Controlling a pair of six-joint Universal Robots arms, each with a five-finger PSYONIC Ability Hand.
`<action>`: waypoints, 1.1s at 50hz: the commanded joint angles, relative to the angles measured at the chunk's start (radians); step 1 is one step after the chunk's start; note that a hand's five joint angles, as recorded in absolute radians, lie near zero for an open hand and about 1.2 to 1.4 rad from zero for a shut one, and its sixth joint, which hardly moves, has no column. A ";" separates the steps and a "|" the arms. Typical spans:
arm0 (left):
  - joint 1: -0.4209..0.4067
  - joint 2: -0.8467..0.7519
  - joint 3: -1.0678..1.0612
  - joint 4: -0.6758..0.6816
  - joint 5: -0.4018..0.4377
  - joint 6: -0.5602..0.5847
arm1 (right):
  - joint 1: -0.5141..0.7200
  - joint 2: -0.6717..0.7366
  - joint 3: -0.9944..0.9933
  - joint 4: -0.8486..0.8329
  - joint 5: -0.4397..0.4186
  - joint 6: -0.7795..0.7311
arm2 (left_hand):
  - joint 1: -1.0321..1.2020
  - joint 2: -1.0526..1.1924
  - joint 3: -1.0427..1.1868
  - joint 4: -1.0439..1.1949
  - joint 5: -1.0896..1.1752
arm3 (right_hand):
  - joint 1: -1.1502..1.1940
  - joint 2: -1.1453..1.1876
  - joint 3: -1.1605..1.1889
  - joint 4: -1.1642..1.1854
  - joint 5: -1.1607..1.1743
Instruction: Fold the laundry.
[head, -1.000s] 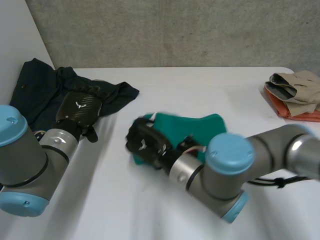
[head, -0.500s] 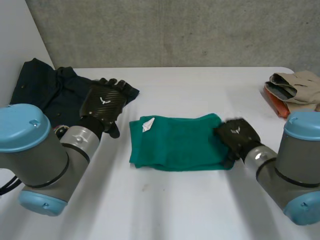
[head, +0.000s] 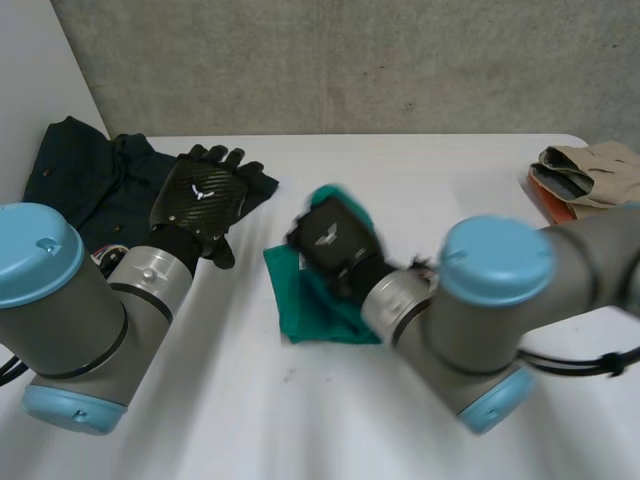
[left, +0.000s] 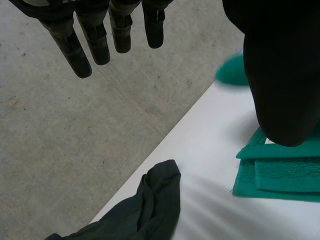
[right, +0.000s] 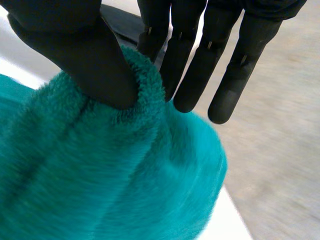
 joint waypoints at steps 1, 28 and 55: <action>0.001 0.000 0.013 0.003 -0.001 -0.057 | 0.061 0.108 -0.068 0.134 -0.014 0.014 | -0.024 -0.027 -0.036 -0.026 -0.046 | -0.662 -0.776 -0.784 -0.795 -0.773; -0.204 -0.374 0.406 -0.351 -0.317 -0.291 | -0.186 0.163 -0.280 0.422 -0.013 0.561 | 0.011 0.008 -0.001 0.010 -0.011 | -0.890 -1.003 -1.012 -1.022 -1.000; -0.092 -0.265 0.400 -0.350 -0.064 -0.238 | -0.128 0.031 -0.151 0.315 0.143 0.274 | -0.001 -0.004 -0.013 -0.002 -0.023 | -0.818 -0.932 -0.940 -0.950 -0.928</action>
